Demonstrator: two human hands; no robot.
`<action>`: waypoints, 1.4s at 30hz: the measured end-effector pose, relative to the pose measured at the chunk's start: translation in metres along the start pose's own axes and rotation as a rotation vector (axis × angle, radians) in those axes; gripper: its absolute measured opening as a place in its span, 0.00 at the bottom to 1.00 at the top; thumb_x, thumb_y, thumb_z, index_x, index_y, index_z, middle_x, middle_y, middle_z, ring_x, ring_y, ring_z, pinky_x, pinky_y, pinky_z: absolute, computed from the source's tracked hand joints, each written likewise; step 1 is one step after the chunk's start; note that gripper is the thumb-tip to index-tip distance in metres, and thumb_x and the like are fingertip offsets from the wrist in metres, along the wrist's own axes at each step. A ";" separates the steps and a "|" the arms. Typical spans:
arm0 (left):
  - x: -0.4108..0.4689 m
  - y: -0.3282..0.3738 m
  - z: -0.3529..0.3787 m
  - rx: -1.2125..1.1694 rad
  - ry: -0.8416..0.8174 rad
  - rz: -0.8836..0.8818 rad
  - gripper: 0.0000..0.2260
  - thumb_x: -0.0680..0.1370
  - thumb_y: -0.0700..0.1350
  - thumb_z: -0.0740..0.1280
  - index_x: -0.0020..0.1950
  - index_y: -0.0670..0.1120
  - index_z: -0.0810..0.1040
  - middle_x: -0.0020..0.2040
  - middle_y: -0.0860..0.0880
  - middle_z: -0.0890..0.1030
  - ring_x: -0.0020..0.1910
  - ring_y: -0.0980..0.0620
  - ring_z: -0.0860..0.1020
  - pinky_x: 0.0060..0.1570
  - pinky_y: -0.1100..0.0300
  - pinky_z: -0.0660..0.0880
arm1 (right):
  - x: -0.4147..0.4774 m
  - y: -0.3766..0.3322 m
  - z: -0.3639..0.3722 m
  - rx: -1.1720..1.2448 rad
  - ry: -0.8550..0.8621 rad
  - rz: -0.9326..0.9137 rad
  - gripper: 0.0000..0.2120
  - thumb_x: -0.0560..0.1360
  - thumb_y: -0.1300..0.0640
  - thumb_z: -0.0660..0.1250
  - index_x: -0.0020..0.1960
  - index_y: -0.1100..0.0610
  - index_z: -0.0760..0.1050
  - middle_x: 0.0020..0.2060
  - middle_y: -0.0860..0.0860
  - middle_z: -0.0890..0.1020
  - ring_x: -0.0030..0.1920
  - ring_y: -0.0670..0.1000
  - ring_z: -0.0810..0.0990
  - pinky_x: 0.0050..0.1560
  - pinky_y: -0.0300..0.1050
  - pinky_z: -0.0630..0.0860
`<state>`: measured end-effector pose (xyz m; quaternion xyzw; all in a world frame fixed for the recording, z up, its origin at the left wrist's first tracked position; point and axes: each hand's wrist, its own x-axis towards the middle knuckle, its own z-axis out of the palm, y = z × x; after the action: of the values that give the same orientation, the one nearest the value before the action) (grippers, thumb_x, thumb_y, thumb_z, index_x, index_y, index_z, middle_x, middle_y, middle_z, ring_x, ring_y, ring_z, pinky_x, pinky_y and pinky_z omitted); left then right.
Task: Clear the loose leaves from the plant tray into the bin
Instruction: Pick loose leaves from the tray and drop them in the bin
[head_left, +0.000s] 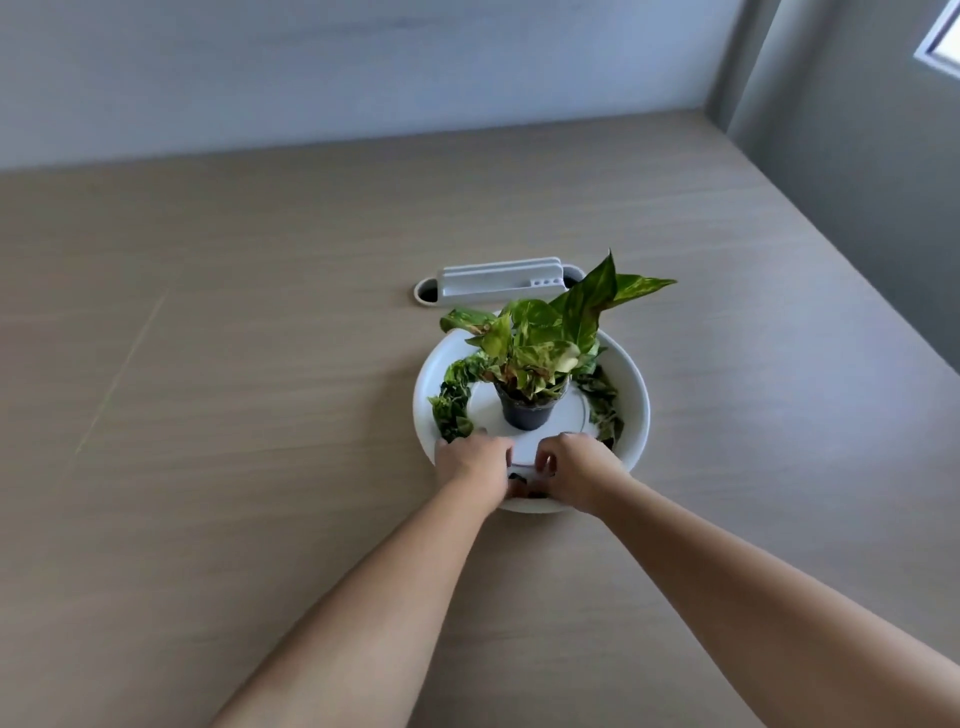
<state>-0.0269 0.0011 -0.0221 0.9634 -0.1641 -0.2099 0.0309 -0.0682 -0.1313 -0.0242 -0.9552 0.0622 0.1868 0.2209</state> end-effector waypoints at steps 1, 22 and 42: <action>0.002 0.000 0.001 -0.005 0.012 0.000 0.07 0.75 0.40 0.63 0.48 0.52 0.76 0.53 0.47 0.77 0.50 0.44 0.78 0.48 0.55 0.67 | 0.004 -0.002 0.001 -0.021 -0.004 0.000 0.07 0.69 0.50 0.70 0.42 0.52 0.75 0.44 0.52 0.79 0.45 0.55 0.78 0.43 0.47 0.76; -0.002 -0.031 -0.025 -0.679 0.144 -0.078 0.07 0.69 0.39 0.75 0.34 0.46 0.80 0.33 0.52 0.80 0.34 0.55 0.78 0.41 0.63 0.75 | 0.003 0.019 -0.051 0.489 0.145 0.193 0.02 0.67 0.66 0.73 0.38 0.61 0.82 0.33 0.55 0.83 0.31 0.48 0.80 0.41 0.41 0.82; -0.143 0.415 0.046 -0.525 -0.078 0.556 0.05 0.69 0.36 0.71 0.35 0.45 0.82 0.28 0.51 0.79 0.29 0.56 0.75 0.28 0.67 0.69 | -0.377 0.364 -0.098 0.697 0.667 0.692 0.12 0.65 0.68 0.71 0.29 0.54 0.77 0.26 0.51 0.80 0.27 0.47 0.78 0.35 0.39 0.77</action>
<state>-0.2946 -0.3435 0.0453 0.8328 -0.3608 -0.2646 0.3260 -0.4567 -0.4864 0.0570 -0.7579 0.4935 -0.0935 0.4163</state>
